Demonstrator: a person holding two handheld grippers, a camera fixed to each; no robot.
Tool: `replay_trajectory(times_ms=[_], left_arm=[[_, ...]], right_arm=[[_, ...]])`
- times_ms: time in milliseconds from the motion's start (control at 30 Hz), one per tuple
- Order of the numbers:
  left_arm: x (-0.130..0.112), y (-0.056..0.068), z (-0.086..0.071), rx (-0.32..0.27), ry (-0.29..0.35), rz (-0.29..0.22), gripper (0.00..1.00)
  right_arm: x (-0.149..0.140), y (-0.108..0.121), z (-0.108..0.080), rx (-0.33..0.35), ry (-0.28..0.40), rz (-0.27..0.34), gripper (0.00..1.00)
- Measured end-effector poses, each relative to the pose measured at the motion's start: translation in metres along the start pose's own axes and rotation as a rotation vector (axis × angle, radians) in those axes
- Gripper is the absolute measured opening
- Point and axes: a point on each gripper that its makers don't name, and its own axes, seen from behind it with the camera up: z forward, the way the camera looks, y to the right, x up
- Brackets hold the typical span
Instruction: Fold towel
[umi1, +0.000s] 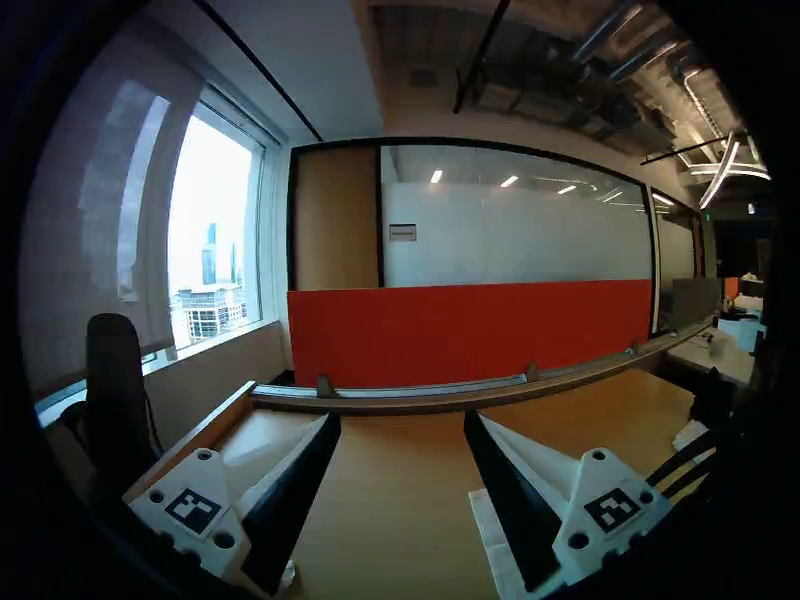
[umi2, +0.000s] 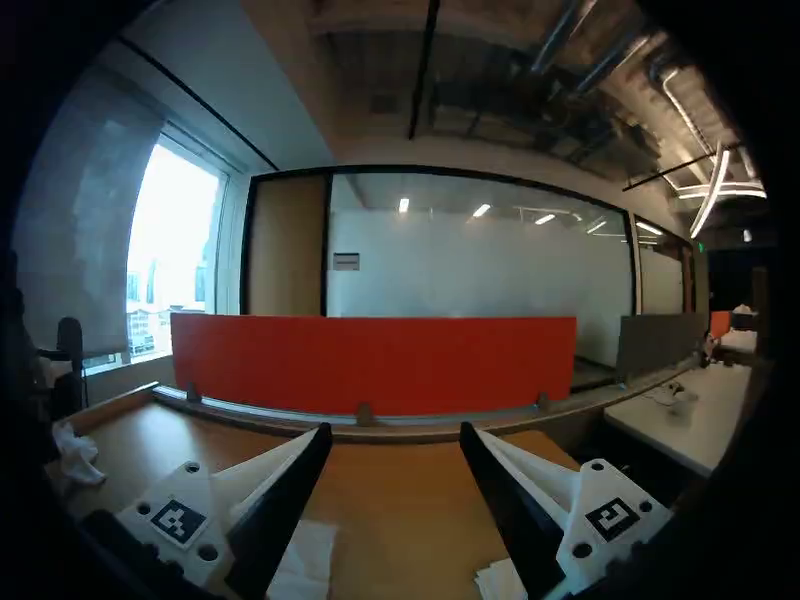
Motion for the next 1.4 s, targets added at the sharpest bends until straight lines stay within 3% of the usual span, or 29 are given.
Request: replay_trajectory(times_ms=[467,867,1400], left_arm=[[-0.009,0.016,-0.002,-0.089,-0.074,0.052,0.92],[-0.036,0.033,-0.01,-0.173,-0.16,0.121,0.92],[-0.078,0.068,-0.035,-0.291,-0.28,0.112,0.92]], right_arm=[[-0.005,-0.023,-0.007,0.109,-0.077,-0.112,0.99],[-0.02,-0.046,-0.012,0.238,-0.152,-0.157,1.0],[-0.064,-0.07,-0.031,0.408,-0.305,-0.225,1.0]])
